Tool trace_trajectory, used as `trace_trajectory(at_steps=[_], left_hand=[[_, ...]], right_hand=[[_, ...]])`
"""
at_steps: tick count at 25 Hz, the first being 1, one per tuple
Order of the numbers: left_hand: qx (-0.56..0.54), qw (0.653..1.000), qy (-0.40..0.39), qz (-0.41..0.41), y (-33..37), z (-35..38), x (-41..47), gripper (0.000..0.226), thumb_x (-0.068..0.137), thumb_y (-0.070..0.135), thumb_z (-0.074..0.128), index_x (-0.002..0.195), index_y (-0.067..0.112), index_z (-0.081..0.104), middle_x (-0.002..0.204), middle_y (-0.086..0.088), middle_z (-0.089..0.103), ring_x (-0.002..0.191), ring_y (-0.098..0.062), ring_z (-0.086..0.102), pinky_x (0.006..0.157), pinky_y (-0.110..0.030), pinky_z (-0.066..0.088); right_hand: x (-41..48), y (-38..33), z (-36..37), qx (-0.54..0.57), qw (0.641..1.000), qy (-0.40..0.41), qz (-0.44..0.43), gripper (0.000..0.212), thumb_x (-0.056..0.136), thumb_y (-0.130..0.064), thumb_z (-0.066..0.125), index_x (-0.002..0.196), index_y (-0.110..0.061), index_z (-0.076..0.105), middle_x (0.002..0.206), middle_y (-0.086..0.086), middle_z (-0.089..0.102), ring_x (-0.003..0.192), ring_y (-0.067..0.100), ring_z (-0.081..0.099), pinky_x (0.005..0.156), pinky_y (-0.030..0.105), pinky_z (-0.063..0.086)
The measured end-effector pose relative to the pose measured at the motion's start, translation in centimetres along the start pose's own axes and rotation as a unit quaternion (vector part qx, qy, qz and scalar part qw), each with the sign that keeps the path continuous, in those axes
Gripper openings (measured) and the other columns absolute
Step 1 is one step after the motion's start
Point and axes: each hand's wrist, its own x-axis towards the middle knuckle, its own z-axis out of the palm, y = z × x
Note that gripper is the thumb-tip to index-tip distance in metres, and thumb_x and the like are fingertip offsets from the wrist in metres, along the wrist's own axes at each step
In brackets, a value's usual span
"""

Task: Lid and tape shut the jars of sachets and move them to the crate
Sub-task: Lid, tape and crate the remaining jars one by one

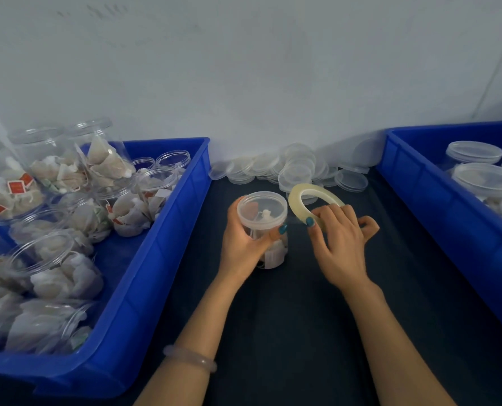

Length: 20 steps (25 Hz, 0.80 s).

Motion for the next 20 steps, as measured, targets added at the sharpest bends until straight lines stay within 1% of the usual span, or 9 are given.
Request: trace_trajectory(at_steps=[1,4,7,9,11,13,15,17,20], left_hand=[[-0.007,1.0,-0.006,0.006,-0.4,-0.3,0.1,0.084,0.065,0.038,0.09,0.134,0.033,0.042,0.129,0.018,0.056,0.122,0.0,0.053,0.1,-0.026,0.049],[-0.033,0.999,-0.018,0.016,-0.5,-1.3,0.1,0.08,0.059,0.042,0.092,0.126,0.035,0.05,0.118,0.029,0.06,0.115,0.002,0.058,0.091,-0.018,0.051],[-0.074,0.995,-0.06,-0.001,-0.2,-2.0,0.1,0.065,0.066,0.036,0.09,0.121,0.031,0.056,0.114,0.024,0.067,0.109,0.003,0.063,0.083,-0.013,0.051],[-0.079,0.991,-0.103,-0.014,0.0,-2.2,0.1,0.057,0.068,0.045,0.085,0.116,0.031,0.057,0.108,0.027,0.069,0.104,0.006,0.064,0.079,-0.009,0.05],[-0.08,0.987,-0.135,-0.025,0.3,-2.4,0.0,0.071,0.06,0.066,0.08,0.119,0.032,0.058,0.11,0.026,0.07,0.106,0.006,0.064,0.08,-0.009,0.05],[-0.094,0.983,-0.155,-0.041,0.3,-2.4,0.1,0.091,0.053,0.077,0.078,0.129,0.03,0.056,0.122,0.016,0.069,0.116,-0.003,0.063,0.089,-0.019,0.052],[-0.112,0.978,-0.165,-0.061,0.2,-2.5,0.2,0.106,0.048,0.079,0.079,0.135,0.024,0.053,0.128,0.003,0.067,0.121,-0.014,0.062,0.1,-0.033,0.051],[-0.127,0.973,-0.176,-0.074,0.1,-2.7,0.1,0.111,0.047,0.078,0.08,0.134,0.016,0.052,0.127,-0.005,0.067,0.118,-0.022,0.064,0.103,-0.043,0.05],[-0.149,0.967,-0.189,-0.088,-0.1,-2.8,-0.1,0.111,0.048,0.077,0.081,0.133,0.011,0.051,0.127,-0.011,0.066,0.118,-0.028,0.064,0.098,-0.041,0.054]], right_hand=[[-0.1,0.3,-0.2,-0.014,1.0,-0.002,-0.007,0.03,0.098,-0.041,0.037,0.093,-0.025,0.062,0.089,-0.013,0.055,0.095,0.013,0.05,0.083,0.038,0.02],[-0.2,0.8,-1.0,-0.046,0.999,0.022,-0.011,0.032,0.095,-0.049,0.044,0.085,-0.026,0.064,0.081,-0.017,0.057,0.089,0.011,0.052,0.083,0.035,0.018],[-0.2,0.6,-1.3,-0.045,0.999,0.028,-0.008,0.036,0.092,-0.055,0.044,0.081,-0.026,0.063,0.079,-0.016,0.058,0.086,0.011,0.051,0.084,0.034,0.017],[-0.1,0.3,-1.2,-0.047,0.999,0.017,-0.008,0.039,0.092,-0.056,0.041,0.081,-0.025,0.063,0.081,-0.015,0.058,0.088,0.012,0.051,0.083,0.034,0.017],[0.0,0.1,-1.0,-0.04,0.999,-0.006,-0.003,0.043,0.092,-0.058,0.037,0.082,-0.025,0.062,0.083,-0.015,0.056,0.09,0.012,0.049,0.083,0.034,0.016],[0.1,-0.1,-0.8,-0.021,0.999,-0.035,0.007,0.047,0.092,-0.063,0.033,0.083,-0.026,0.062,0.081,-0.017,0.054,0.09,0.011,0.049,0.084,0.034,0.016],[0.2,-0.2,-0.7,-0.002,0.999,-0.049,0.015,0.05,0.09,-0.067,0.031,0.084,-0.028,0.062,0.078,-0.018,0.053,0.088,0.01,0.048,0.084,0.034,0.016],[0.3,-0.2,-0.8,0.005,0.998,-0.061,0.026,0.054,0.087,-0.072,0.03,0.085,-0.03,0.063,0.074,-0.017,0.054,0.086,0.007,0.048,0.086,0.033,0.017],[0.4,0.2,-1.1,0.047,0.99,-0.116,0.061,0.064,0.077,-0.086,0.03,0.08,-0.033,0.065,0.062,-0.014,0.057,0.074,0.002,0.051,0.088,0.03,0.023]])
